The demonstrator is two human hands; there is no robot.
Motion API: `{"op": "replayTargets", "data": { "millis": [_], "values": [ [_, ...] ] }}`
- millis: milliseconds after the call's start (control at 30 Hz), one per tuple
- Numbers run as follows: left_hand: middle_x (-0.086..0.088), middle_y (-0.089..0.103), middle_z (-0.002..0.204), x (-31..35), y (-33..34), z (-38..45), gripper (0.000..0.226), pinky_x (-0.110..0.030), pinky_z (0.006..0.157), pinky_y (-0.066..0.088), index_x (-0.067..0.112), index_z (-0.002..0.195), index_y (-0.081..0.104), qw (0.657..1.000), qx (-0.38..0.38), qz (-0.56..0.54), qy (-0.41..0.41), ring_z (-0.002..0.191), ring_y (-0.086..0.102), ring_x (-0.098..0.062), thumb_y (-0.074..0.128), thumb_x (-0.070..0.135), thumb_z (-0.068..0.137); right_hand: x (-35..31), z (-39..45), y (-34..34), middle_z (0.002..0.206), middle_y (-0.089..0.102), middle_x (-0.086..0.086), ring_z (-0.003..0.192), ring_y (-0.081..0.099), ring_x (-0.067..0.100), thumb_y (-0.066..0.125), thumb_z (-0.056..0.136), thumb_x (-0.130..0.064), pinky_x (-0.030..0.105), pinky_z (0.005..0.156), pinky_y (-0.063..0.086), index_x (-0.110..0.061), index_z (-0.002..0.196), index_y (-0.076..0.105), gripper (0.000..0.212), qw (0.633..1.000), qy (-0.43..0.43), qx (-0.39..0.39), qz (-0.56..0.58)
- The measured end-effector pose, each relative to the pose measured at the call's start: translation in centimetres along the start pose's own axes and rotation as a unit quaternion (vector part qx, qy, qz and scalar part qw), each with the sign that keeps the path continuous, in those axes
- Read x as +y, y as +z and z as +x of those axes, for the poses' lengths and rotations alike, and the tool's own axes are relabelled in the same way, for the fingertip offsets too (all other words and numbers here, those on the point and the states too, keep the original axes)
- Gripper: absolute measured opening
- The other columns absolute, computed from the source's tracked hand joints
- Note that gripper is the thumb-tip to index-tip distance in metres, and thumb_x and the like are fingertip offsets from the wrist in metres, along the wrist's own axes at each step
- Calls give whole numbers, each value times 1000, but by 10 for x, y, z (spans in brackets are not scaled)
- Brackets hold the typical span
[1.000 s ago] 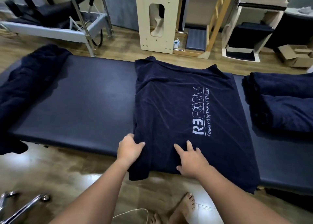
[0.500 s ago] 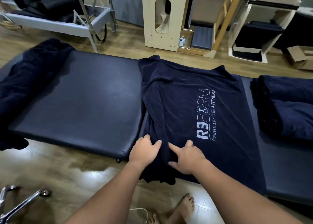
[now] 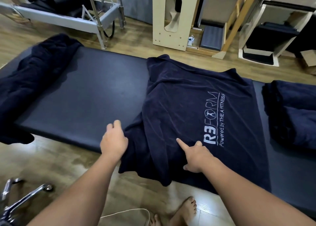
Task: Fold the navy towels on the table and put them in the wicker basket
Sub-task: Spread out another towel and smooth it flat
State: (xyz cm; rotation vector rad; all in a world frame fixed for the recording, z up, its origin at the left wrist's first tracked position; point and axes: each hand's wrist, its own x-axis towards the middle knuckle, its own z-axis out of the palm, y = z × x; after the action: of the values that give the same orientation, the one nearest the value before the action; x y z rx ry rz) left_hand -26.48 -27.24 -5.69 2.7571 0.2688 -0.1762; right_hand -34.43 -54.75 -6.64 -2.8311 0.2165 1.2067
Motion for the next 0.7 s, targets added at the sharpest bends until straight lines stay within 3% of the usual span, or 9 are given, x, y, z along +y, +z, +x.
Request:
{"op": "replayTargets", "data": {
  "millis": [67, 133, 200, 267, 433, 500, 567, 700],
  "values": [
    [-13, 52, 109, 7, 10, -10, 16, -50, 81, 52, 13, 104, 58, 995, -2, 18, 93, 106, 55, -41, 59, 16, 88, -1, 1, 2, 139, 28, 20, 114, 54, 34, 75, 83, -53, 40, 97, 47, -56, 151, -17, 114, 1000, 5, 3, -1],
    [-10, 55, 112, 16, 20, -16, 19, -45, 84, 51, 15, 103, 60, 983, -74, 80, 146, 108, 57, -36, 58, 31, 94, -3, 3, 3, 138, 26, 20, 114, 54, 34, 76, 82, -53, 41, 99, 48, -57, 150, -18, 116, 1000, 11, 1, 3],
    [-11, 54, 119, 24, 27, -19, 36, -43, 86, 49, 11, 112, 57, 979, -137, 113, 103, 112, 57, -34, 59, 43, 97, -5, 5, 6, 138, 24, 19, 114, 54, 35, 76, 82, -51, 41, 99, 49, -58, 149, -18, 116, 1000, 17, -2, 10],
    [-14, 52, 122, 28, 33, -22, 44, -42, 86, 49, 6, 117, 51, 987, -126, 92, 41, 114, 57, -34, 63, 43, 96, -5, 5, 7, 137, 24, 19, 113, 54, 35, 76, 83, -50, 41, 99, 49, -58, 149, -19, 116, 1000, 18, -1, 14],
    [-11, 62, 116, 21, 37, -19, 16, -39, 81, 46, 11, 109, 57, 986, -109, 112, 54, 107, 63, -34, 54, 23, 99, -5, 4, 7, 138, 24, 21, 114, 54, 34, 75, 84, -51, 39, 100, 47, -56, 150, -19, 115, 1000, 13, 4, 6],
    [-11, 64, 115, 19, 32, -17, 16, -39, 84, 48, 12, 107, 60, 984, -114, 123, 65, 106, 64, -35, 54, 20, 96, -5, 3, 5, 140, 24, 22, 114, 54, 33, 74, 85, -52, 39, 100, 47, -55, 150, -20, 114, 1000, 12, 3, 1],
    [-13, 66, 115, 14, 20, -10, 21, -40, 87, 50, 11, 109, 62, 989, -85, 111, 40, 107, 65, -37, 56, 19, 90, -5, 1, 4, 141, 25, 22, 114, 54, 33, 72, 86, -53, 39, 99, 47, -53, 151, -21, 113, 1000, 11, 3, -5],
    [-24, 64, 116, -38, -19, 26, 25, -46, 88, 52, 1, 110, 61, 993, 25, 27, -110, 108, 63, -45, 56, 17, 91, -6, 0, 5, 140, 25, 23, 113, 55, 32, 71, 87, -53, 39, 98, 47, -52, 151, -22, 113, 1000, 9, 7, -12]
  ]
}}
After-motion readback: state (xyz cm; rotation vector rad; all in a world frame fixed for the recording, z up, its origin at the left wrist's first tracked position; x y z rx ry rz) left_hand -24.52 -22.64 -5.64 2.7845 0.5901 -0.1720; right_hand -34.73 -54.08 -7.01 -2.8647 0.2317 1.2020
